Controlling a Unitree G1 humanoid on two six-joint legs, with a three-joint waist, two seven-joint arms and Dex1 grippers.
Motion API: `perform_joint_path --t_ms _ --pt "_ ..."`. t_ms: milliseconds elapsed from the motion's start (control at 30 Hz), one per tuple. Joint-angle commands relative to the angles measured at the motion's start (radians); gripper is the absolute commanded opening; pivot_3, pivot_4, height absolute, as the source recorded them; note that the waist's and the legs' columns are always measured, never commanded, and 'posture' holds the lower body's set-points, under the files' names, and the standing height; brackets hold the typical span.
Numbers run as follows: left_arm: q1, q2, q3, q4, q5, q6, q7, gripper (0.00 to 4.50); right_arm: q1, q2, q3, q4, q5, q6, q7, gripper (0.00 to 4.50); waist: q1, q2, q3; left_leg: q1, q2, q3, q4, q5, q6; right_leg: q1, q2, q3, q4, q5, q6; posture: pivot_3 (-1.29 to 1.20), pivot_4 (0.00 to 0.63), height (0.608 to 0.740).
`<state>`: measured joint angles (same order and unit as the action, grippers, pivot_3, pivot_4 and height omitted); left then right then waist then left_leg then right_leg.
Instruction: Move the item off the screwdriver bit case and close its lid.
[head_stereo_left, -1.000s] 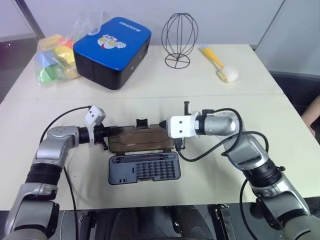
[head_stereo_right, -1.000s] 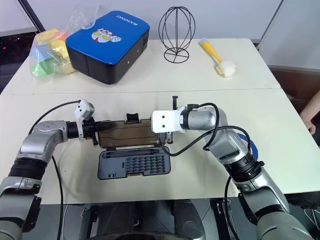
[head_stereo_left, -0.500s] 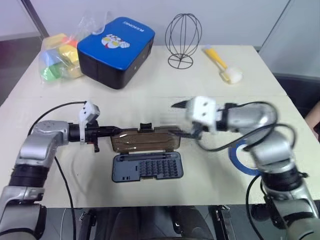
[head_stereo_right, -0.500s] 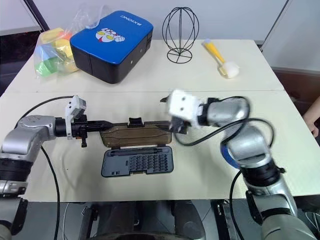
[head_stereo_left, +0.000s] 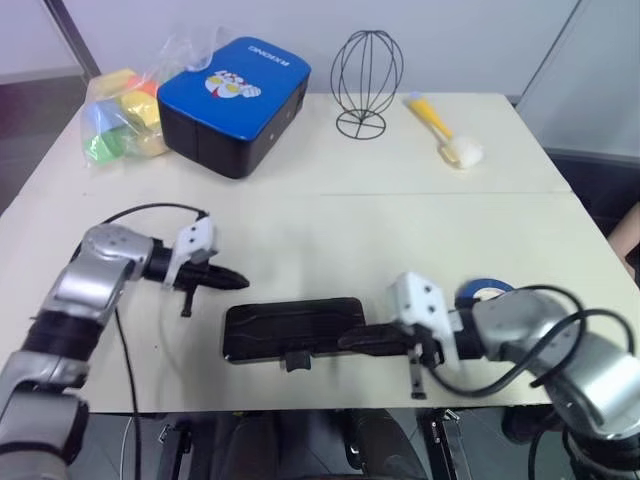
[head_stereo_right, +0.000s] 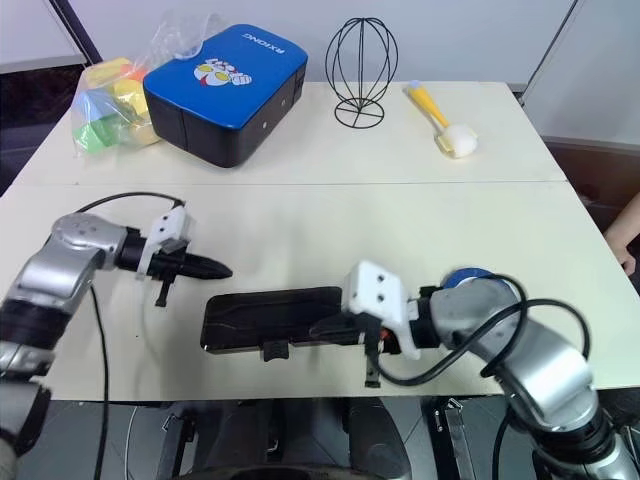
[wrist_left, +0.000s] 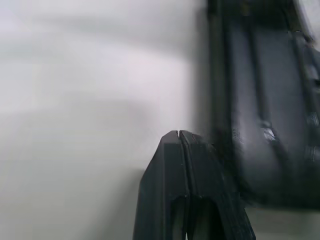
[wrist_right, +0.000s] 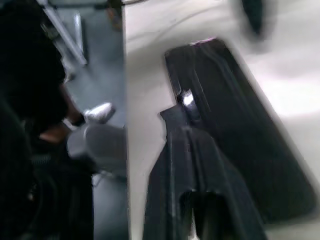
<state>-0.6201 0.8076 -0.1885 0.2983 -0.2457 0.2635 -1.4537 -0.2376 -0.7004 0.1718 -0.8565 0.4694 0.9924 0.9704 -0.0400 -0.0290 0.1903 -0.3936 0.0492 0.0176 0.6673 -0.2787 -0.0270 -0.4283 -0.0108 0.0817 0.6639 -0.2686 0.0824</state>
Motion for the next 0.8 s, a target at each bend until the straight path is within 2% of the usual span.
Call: perform_joint_path --t_ms 33,100,200,533,800 --pt "-0.104 -0.049 -0.014 0.092 0.023 -0.033 -0.026 0.0 0.018 -0.025 0.175 -0.011 -0.122 -0.133 -0.057 0.02 -0.001 0.0 0.0 0.0 0.0 0.0 0.0 0.0 0.0 0.0 0.0 0.0 0.0 0.0 0.001 0.0 0.15 0.737" --pt "-0.149 -0.093 -0.047 0.143 0.046 -0.058 -0.055 0.0 0.016 0.01 0.282 0.016 -0.174 -0.17 -0.104 0.02 -0.003 -0.001 0.0 0.0 0.0 0.0 0.0 0.0 0.0 0.0 0.0 0.0 0.0 0.001 0.003 0.0 0.15 0.737" --pt "-0.167 -0.142 -0.085 0.178 0.073 -0.096 -0.088 0.0 0.005 0.036 0.375 0.055 -0.234 -0.214 -0.137 0.02 -0.006 0.0 0.0 0.001 0.0 0.0 -0.001 0.0 0.0 0.0 0.001 0.0 0.001 0.001 0.003 0.0 0.15 0.737" --pt "-0.122 -0.235 -0.156 0.144 0.105 -0.132 -0.119 0.0 -0.078 0.077 0.43 0.232 -0.308 -0.27 -0.15 0.02 -0.002 0.0 0.0 0.0 0.0 -0.001 0.0 0.0 0.0 0.0 0.001 0.0 0.001 0.001 0.003 0.0 0.15 0.737" --pt "-0.06 -0.235 -0.16 0.047 0.095 -0.078 -0.115 0.0 -0.077 0.129 0.519 0.392 -0.443 -0.368 -0.207 0.02 -0.007 -0.002 -0.001 0.002 0.0 -0.001 0.0 0.0 0.0 0.0 0.001 0.0 0.002 0.001 0.003 0.0 0.15 0.737"
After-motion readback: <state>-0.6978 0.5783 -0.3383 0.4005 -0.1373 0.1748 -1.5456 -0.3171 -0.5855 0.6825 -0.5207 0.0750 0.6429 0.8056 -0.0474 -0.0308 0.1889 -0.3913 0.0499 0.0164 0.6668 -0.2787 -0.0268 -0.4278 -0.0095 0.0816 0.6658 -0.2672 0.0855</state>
